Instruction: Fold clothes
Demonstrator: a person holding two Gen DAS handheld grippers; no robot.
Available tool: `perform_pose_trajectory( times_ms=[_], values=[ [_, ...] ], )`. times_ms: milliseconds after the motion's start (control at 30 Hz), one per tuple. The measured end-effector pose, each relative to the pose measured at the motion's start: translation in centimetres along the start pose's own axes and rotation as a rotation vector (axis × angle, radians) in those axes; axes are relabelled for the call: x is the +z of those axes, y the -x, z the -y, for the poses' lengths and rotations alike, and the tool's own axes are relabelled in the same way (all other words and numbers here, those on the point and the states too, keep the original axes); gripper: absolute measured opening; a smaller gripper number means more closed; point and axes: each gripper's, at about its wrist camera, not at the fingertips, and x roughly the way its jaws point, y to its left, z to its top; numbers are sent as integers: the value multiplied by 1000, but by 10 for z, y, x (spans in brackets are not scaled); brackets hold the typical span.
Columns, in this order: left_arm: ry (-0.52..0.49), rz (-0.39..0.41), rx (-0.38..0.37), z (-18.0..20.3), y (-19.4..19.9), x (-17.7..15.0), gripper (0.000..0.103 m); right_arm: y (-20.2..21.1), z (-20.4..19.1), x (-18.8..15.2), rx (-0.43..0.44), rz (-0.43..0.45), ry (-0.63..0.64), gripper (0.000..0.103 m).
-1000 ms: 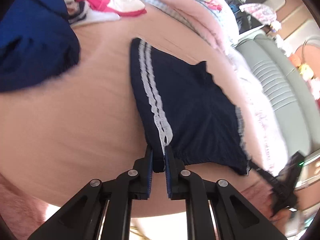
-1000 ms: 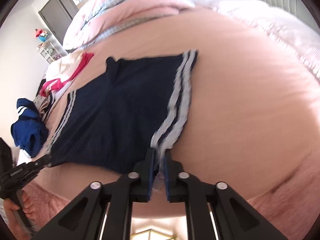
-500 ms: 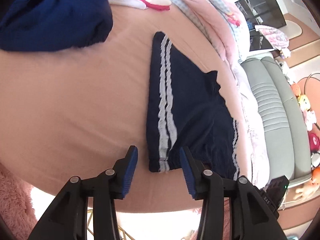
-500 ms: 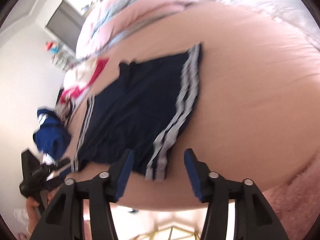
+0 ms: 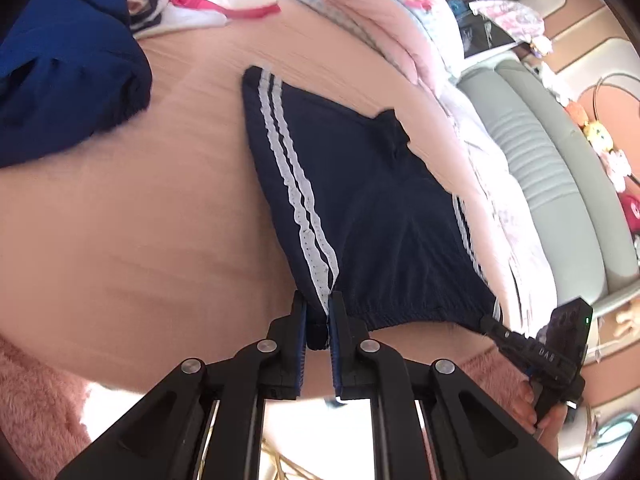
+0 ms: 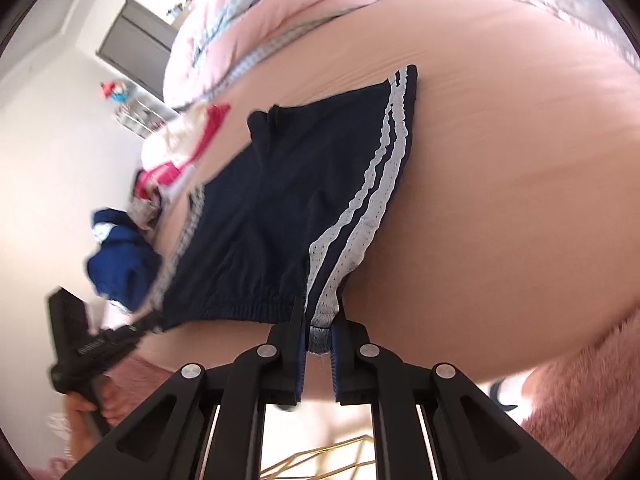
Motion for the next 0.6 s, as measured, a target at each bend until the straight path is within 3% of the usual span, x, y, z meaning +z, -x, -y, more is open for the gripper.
perform_pose_trajectory(
  times_ms=[133,200,233,267,333,467,533,600],
  values=[
    [62,-86,9,-18,-22,-7,17,-19,8,-2,-116,-80,-31,13],
    [83,-78,7,-19,-13,-2,21,-20,4,0,-143,-77,-26,15],
    [67,-53,43,-18,-5,0,26,-20,2,1,-158,-73,-22,23],
    [43,-16,88,-15,3,1,29,-13,-4,0,-200,-43,4,29],
    [-6,59,158,-9,18,6,29,8,-9,-1,-281,44,31,30],
    [-201,103,157,22,22,16,29,39,-31,3,-331,207,130,30],
    [-284,40,136,42,-5,17,29,19,-53,19,-264,116,277,30],
    [-367,-22,114,62,-32,17,29,-16,-75,34,-252,-21,406,30]
  ],
)
